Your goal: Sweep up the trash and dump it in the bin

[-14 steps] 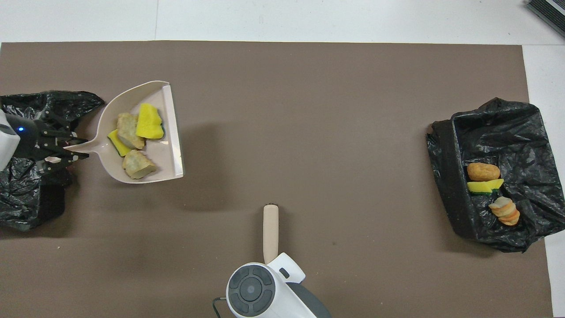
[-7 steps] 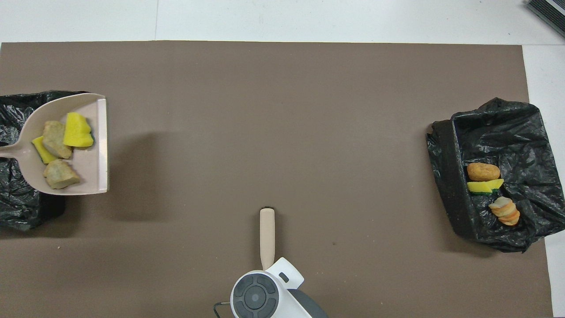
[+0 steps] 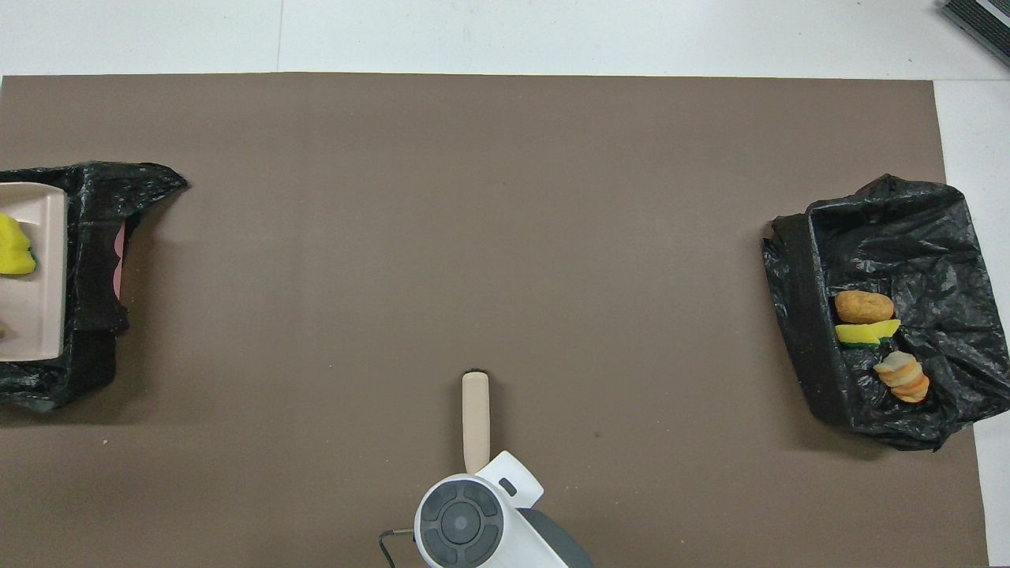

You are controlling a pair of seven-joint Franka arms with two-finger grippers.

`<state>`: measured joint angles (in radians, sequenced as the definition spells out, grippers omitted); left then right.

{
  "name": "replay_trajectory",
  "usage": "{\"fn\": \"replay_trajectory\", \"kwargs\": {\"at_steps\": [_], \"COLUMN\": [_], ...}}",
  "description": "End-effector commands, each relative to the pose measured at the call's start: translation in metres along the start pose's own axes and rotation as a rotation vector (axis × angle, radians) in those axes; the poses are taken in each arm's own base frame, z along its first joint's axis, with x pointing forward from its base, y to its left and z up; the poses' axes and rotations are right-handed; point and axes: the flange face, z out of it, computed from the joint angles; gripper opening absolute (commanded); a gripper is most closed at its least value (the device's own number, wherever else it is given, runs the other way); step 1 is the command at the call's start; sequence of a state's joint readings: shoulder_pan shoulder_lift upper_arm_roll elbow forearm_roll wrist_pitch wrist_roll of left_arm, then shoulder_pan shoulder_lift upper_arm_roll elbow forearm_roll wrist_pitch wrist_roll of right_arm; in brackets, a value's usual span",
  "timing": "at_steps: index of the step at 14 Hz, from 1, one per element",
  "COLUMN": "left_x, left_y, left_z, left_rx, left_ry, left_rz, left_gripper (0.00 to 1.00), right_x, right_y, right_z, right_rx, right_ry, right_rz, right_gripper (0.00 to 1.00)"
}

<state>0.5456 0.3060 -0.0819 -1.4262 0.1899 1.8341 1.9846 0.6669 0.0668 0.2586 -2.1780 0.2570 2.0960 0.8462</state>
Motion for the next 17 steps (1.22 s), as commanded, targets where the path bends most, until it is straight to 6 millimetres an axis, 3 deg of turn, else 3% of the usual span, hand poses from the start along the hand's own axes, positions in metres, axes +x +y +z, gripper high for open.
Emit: {"fn": "replay_trajectory", "kwargs": {"at_steps": [1, 3, 5, 10, 12, 15, 17], "left_x": [-0.021, -0.014, 0.000, 0.056, 0.068, 0.064, 0.058], "left_y": [-0.007, -0.010, -0.012, -0.009, -0.010, -0.005, 0.003], "left_z": [-0.008, -0.003, -0.001, -0.004, -0.010, -0.030, -0.047], "left_rx": [0.032, 0.011, -0.004, -0.051, -0.055, -0.043, -0.037], "left_ry": [-0.147, -0.287, -0.341, -0.561, -0.636, -0.711, -0.773], "left_rz": [0.038, 0.099, 0.044, 0.094, 0.120, 0.120, 0.129], "left_gripper": [0.00, 0.00, 0.00, 0.00, 0.00, 0.00, 0.00], "right_x": [0.065, 0.102, 0.125, 0.161, 0.162, 0.163, 0.159], "right_y": [0.026, 0.054, 0.078, 0.151, 0.185, 0.249, 0.264], "right_z": [-0.041, -0.075, -0.118, -0.229, -0.270, -0.326, -0.348], "right_rx": [0.087, 0.089, 0.080, 0.055, 0.037, -0.044, -0.129], "right_ry": [0.030, 0.117, 0.215, 0.291, 0.332, 0.330, 0.323], "right_rz": [0.078, 0.104, 0.119, 0.204, 0.175, 0.082, 0.055], "right_gripper": [1.00, 1.00, 1.00, 1.00, 1.00, 1.00, 1.00]}}
